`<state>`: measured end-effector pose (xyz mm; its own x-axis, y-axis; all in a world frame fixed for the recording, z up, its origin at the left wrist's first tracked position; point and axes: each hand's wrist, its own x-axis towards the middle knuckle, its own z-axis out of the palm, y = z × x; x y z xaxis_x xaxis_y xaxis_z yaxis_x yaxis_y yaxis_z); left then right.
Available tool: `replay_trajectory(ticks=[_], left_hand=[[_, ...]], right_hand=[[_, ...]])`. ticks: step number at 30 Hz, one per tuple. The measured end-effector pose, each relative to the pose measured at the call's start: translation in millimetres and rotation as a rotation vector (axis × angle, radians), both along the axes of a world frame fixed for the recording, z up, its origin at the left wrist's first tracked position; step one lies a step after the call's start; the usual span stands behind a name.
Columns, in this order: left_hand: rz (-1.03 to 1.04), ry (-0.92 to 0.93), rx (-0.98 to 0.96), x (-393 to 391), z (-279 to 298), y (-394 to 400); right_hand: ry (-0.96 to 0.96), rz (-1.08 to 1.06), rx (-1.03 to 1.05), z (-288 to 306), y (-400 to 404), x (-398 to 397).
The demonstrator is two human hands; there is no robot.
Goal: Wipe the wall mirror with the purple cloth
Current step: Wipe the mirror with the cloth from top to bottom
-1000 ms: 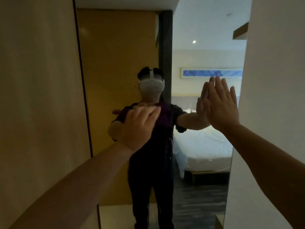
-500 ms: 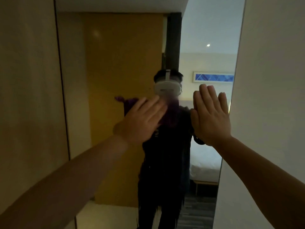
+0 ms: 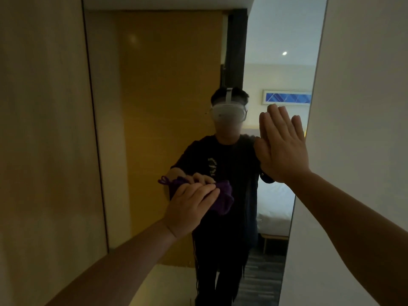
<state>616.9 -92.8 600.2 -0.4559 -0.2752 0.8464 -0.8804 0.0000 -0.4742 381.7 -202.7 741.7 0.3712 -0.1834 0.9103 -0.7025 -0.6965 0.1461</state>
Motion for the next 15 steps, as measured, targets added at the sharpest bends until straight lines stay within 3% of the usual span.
replay_trajectory(ticks=[3,10,12,15], left_hand=[[-0.024,0.092,-0.105,-10.2,65.0,-6.7],[-0.008,0.127,-0.286,-76.7,291.0,-32.7],[0.045,0.143,-0.221,-86.9,301.5,-47.4],[0.086,0.078,-0.215,-88.5,269.3,-64.0]], right_hand=[[-0.072,0.032,0.056,5.7,2.1,-16.8],[-0.201,-0.013,0.056,30.5,-14.4,-58.5],[-0.239,-0.037,0.063,33.2,-24.8,-70.5],[-0.249,-0.098,0.063,29.2,-49.2,-84.4]])
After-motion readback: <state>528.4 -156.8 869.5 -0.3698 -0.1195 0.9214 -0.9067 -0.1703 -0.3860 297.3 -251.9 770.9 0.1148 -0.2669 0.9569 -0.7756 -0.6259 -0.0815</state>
